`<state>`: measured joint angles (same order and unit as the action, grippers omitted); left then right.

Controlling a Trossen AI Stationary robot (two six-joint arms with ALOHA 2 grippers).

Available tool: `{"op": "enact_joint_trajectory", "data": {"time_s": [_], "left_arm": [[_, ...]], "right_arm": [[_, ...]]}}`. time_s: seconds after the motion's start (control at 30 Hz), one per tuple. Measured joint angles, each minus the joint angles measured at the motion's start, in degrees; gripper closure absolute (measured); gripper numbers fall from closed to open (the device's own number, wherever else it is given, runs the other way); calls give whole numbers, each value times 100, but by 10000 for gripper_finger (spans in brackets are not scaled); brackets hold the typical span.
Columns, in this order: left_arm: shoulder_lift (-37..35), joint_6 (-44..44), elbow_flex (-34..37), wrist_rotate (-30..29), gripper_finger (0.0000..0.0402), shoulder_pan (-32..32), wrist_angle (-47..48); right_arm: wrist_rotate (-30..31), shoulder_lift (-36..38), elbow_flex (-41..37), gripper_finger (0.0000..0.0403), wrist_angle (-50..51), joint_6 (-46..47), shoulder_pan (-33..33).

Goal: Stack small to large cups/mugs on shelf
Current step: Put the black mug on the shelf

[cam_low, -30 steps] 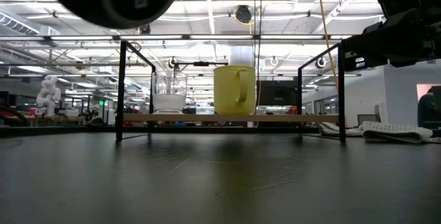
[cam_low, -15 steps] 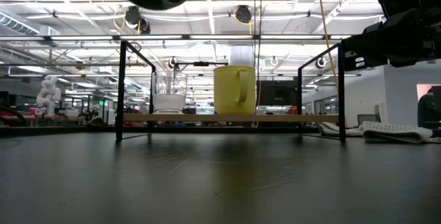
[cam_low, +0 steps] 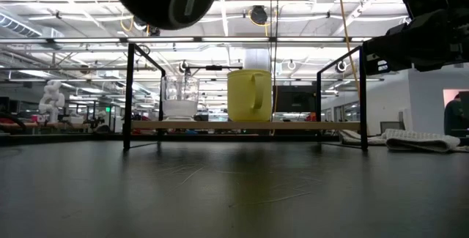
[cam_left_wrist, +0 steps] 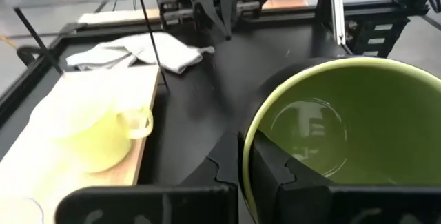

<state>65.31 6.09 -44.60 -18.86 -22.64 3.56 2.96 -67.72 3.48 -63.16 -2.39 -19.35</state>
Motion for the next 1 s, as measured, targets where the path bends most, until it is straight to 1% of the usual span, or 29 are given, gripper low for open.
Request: {"op": "enact_joint_trajectory", "data": {"time_s": [0.13,0.2,0.27,0.37,0.53,0.73,0.9,1.0], "left_arm": [[1,79,-20,415,389,226,225],[47,148,-113,522,389,325,351],[125,185,-266,576,389,416,555],[260,167,-552,584,389,502,1153],[654,169,-1124,830,389,714,1679],[1364,61,-1737,1092,389,896,2198],[2161,17,-2370,1307,389,989,2669],[2680,-81,-2830,1338,389,989,3001]], "right_arm": [[0,0,0,403,1,0,2],[0,0,0,403,-1,0,2],[0,0,1,403,1,0,2],[0,-1,1,403,0,0,2],[0,-2,-1,403,-41,0,0],[0,0,-1,403,-40,0,1],[0,0,1,403,-30,0,0],[0,0,-1,403,-25,0,2]]}}
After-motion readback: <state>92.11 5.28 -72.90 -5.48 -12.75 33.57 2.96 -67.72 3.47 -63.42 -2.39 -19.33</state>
